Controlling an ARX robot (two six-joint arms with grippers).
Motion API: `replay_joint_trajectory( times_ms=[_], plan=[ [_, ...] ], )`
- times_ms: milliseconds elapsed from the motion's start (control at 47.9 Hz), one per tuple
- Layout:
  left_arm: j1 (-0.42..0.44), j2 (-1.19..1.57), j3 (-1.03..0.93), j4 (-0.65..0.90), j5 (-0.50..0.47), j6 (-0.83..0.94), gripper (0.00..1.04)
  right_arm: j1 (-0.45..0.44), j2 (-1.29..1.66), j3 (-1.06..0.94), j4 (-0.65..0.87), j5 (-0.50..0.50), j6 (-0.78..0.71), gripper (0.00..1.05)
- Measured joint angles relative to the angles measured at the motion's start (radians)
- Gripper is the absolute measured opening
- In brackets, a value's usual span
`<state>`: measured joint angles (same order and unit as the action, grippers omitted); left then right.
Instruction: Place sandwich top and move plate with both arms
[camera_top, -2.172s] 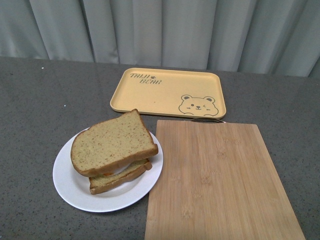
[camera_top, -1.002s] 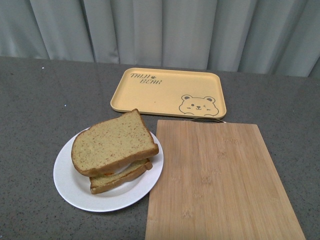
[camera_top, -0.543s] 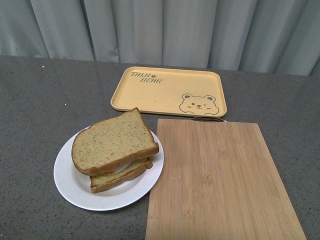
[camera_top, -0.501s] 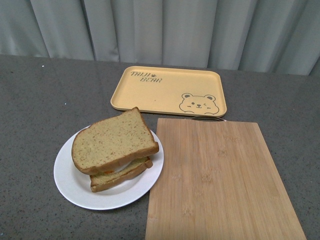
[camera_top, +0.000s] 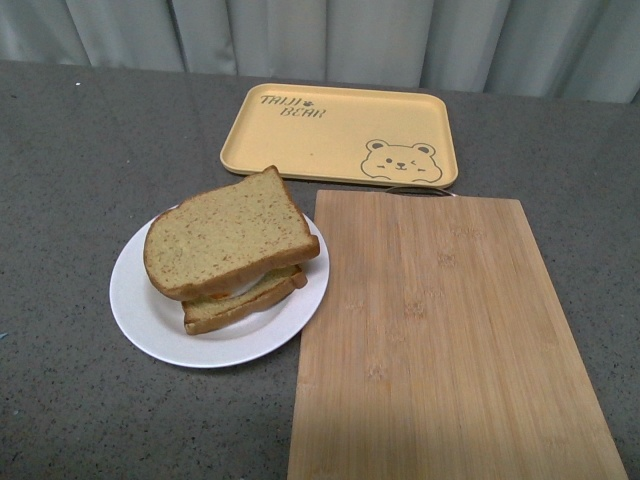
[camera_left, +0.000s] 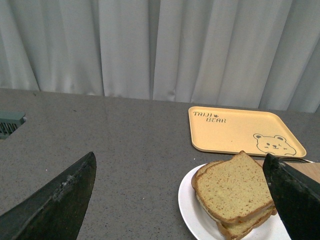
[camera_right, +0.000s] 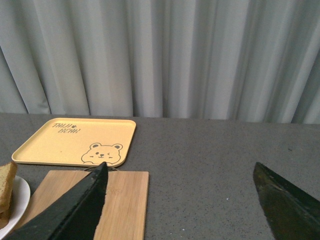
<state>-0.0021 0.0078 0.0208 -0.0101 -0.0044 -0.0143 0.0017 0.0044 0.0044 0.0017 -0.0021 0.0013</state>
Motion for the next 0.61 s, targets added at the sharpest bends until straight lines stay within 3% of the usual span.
replay_joint_trajectory(
  times_ms=[63, 125, 418, 606],
  plan=[
    [0.005, 0.111, 0.054, -0.130, -0.002, -0.077, 0.98, 0.000, 0.000, 0.000, 0.000, 0.000, 0.000, 0.96],
    [0.015, 0.233, 0.066, -0.111, 0.012, -0.148, 0.98, 0.000, 0.000, 0.000, 0.000, 0.000, 0.000, 0.96],
    [0.068, 0.912, 0.154, 0.258, 0.167, -0.448, 0.98, 0.000, 0.000, 0.000, 0.000, 0.000, 0.000, 0.95],
    [0.091, 1.363, 0.260, 0.333, 0.304, -0.630, 0.98, 0.000, 0.000, 0.000, 0.000, 0.000, 0.000, 0.95]
  ],
)
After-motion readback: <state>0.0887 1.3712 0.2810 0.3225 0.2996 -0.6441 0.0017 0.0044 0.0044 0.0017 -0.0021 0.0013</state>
